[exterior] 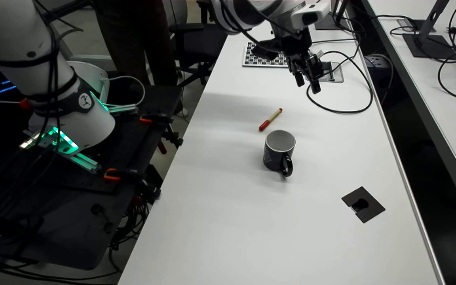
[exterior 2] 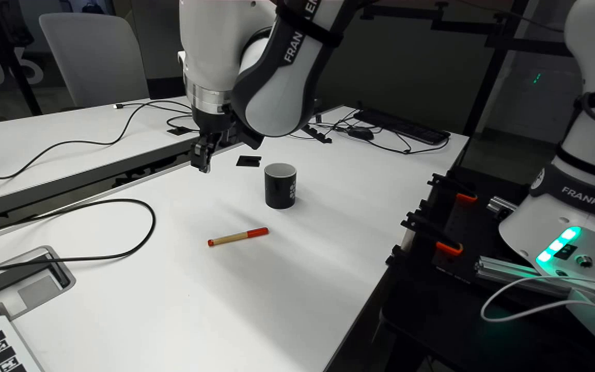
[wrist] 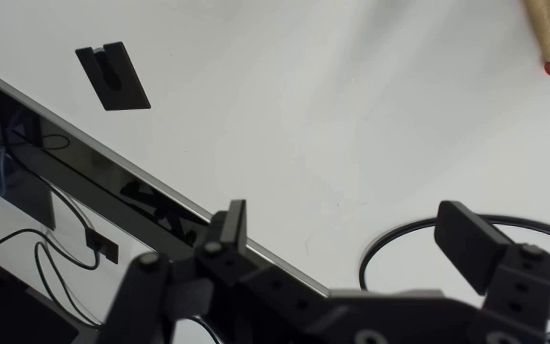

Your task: Pick up the pen from the table and place it in the black mug cup.

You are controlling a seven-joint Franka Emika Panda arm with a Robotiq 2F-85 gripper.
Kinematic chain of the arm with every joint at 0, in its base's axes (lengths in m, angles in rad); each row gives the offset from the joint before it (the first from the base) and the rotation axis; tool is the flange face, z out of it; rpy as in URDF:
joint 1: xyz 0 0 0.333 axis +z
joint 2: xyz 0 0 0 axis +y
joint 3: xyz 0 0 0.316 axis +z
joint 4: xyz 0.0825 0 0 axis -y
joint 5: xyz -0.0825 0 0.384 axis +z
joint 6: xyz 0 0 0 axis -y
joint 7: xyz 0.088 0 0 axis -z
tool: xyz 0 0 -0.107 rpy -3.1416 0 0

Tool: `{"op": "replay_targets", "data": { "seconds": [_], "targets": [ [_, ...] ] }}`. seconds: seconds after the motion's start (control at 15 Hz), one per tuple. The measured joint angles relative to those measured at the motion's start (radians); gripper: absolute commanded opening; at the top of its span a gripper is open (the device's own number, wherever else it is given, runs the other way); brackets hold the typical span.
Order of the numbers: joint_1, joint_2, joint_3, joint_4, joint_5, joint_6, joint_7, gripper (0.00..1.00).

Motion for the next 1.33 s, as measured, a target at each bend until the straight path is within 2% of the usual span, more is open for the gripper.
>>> {"op": "replay_targets", "data": {
  "seconds": [0.53, 0.73, 0.93, 1.33],
  "targets": [
    [-0.009, 0.0, 0.013, -0.003, -0.014, 0.013, 0.0, 1.0],
    [-0.026, -0.001, 0.041, 0.002, -0.035, 0.033, -0.029, 1.0],
    [-0.097, -0.014, 0.137, 0.012, -0.075, 0.038, -0.124, 1.0],
    [-0.328, -0.047, 0.397, 0.01, -0.174, -0.007, -0.324, 1.0]
  ]
}}
